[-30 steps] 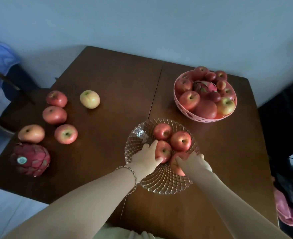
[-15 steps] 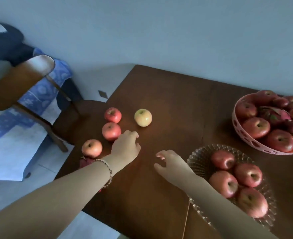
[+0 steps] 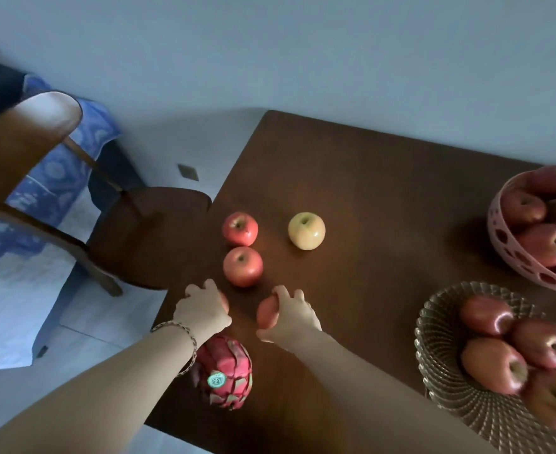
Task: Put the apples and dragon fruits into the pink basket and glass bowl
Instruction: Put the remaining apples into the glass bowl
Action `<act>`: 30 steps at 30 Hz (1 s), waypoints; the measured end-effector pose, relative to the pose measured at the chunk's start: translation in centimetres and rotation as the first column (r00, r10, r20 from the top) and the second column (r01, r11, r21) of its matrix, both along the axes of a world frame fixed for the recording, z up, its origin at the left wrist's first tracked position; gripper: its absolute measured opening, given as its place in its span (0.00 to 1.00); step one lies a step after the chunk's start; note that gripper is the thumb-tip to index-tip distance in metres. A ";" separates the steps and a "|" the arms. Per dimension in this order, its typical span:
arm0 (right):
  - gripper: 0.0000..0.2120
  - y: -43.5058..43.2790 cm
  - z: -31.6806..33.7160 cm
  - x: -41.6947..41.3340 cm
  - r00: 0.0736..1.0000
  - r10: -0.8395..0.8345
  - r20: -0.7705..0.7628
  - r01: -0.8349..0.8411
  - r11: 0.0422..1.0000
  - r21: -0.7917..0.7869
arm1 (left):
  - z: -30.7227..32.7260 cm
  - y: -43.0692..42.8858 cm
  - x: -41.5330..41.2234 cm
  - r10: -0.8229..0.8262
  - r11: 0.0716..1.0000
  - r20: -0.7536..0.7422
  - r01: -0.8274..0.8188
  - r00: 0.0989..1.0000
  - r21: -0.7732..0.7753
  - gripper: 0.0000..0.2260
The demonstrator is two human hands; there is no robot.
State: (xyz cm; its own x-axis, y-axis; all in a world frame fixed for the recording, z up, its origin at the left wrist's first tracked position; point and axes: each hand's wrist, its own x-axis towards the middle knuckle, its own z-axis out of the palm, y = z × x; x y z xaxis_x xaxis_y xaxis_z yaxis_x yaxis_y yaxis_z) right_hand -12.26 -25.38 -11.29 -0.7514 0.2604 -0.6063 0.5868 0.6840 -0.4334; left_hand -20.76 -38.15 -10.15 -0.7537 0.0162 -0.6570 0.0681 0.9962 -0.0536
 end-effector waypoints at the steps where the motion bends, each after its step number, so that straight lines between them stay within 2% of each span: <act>1: 0.36 0.5 0.0 0.4 1.000 -0.020 0.012 0.020 1.000 -0.017 | 0.1 0.0 0.0 -0.021 1.000 -0.003 0.021 1.000 -0.010 0.33; 6: 0.33 3.6 1.1 3.6 0.978 -0.206 -0.028 0.201 0.971 -0.128 | 3.0 2.3 0.6 -0.194 0.981 -0.023 0.194 0.981 0.009 0.37; 8: 0.32 5.0 2.0 5.0 0.953 -0.287 -0.098 0.269 0.949 -0.168 | 4.8 4.2 1.4 -0.256 0.960 -0.077 0.263 0.963 0.096 0.37; 10: 0.32 6.6 3.1 6.9 0.915 -0.355 -0.190 0.330 0.932 -0.149 | 6.3 6.5 2.5 -0.268 0.924 -0.085 0.281 0.960 0.258 0.35; 12: 0.34 8.4 4.2 9.2 0.890 -0.376 -0.258 0.368 0.926 -0.080 | 7.1 8.8 3.9 -0.201 0.859 0.025 0.164 0.979 0.485 0.29; 13: 0.35 9.6 4.8 10.9 0.880 -0.381 -0.282 0.385 0.922 -0.045 | 7.3 10.2 5.1 -0.140 0.806 0.129 0.037 0.982 0.591 0.26; 15: 0.36 11.8 5.7 13.9 0.875 -0.375 -0.306 0.399 0.917 0.016 | 7.3 12.7 7.1 -0.037 0.696 0.345 -0.223 0.938 0.683 0.21; 19: 0.34 16.1 6.8 20.7 0.905 -0.359 -0.228 0.402 0.898 0.178 | 6.8 17.5 12.1 -0.007 0.554 0.556 -0.460 0.831 0.694 0.19; 22: 0.37 18.2 6.3 25.3 0.960 -0.271 -0.071 0.280 0.909 0.309 | 6.7 20.3 15.9 0.034 0.494 0.670 -0.595 0.742 0.634 0.19; 26: 0.34 19.4 4.8 28.5 0.996 -0.076 -0.049 0.089 0.916 0.392 | 6.3 23.2 19.9 0.077 0.496 0.684 -0.623 0.725 0.605 0.20; 30: 0.31 19.8 3.7 29.0 0.996 0.041 -0.074 -0.002 0.890 0.456 | 6.3 25.3 22.6 0.141 0.455 0.678 -0.655 0.722 0.603 0.19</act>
State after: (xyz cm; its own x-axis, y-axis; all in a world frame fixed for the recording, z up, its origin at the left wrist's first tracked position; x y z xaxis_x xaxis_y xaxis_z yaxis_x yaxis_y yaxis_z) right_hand 16.75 -5.59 -7.56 -0.8007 0.4764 -0.3631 0.5463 0.8295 -0.1162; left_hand 1.83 -12.88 -3.83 -0.4079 0.4789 -0.7774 -0.5914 0.5100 0.6246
